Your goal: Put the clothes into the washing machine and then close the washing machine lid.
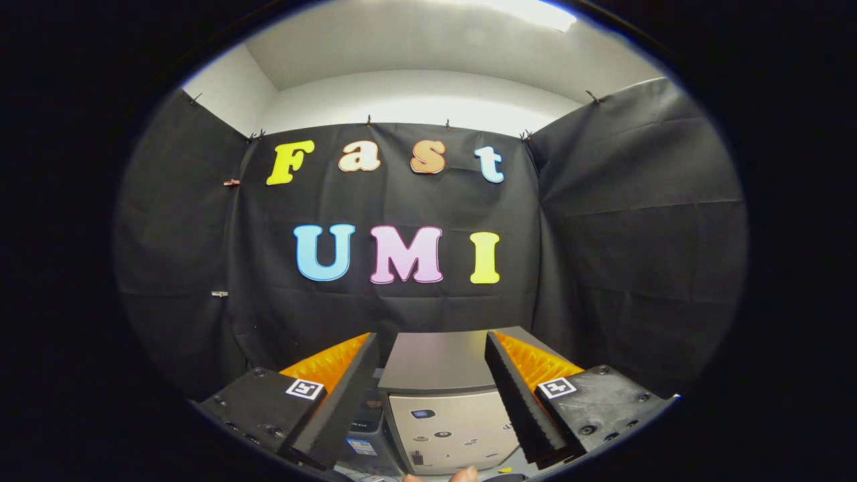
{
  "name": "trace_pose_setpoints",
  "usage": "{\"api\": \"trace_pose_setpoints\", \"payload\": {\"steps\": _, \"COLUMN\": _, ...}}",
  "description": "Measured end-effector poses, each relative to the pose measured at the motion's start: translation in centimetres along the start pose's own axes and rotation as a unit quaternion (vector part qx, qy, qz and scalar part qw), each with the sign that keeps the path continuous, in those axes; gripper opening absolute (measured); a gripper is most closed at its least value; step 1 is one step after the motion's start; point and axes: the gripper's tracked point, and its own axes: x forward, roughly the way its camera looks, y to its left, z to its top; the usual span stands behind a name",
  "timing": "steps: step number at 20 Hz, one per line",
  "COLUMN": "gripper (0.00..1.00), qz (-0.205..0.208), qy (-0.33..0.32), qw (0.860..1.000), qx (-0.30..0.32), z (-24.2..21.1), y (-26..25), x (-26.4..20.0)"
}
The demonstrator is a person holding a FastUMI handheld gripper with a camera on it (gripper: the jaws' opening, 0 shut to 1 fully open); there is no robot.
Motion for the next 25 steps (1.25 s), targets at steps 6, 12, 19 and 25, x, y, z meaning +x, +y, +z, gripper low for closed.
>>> {"api": "trace_pose_setpoints", "payload": {"steps": 6, "gripper": 1.00, "qz": -0.003, "qy": 0.003, "qw": 1.000, "qx": 0.002, "z": -0.25, "y": -0.22, "x": -0.09}}
{"api": "trace_pose_setpoints", "payload": {"steps": 12, "gripper": 1.00, "qz": -0.001, "qy": 0.003, "qw": 1.000, "qx": -0.001, "z": -0.29, "y": -0.12, "x": -0.02}}
{"api": "trace_pose_setpoints", "payload": {"steps": 19, "gripper": 1.00, "qz": 0.001, "qy": 0.005, "qw": 1.000, "qx": -0.003, "z": -0.40, "y": 0.10, "x": -0.13}}
{"api": "trace_pose_setpoints", "payload": {"steps": 25, "gripper": 1.00, "qz": -0.001, "qy": 0.004, "qw": 1.000, "qx": -0.003, "z": -0.32, "y": -0.06, "x": -0.10}}
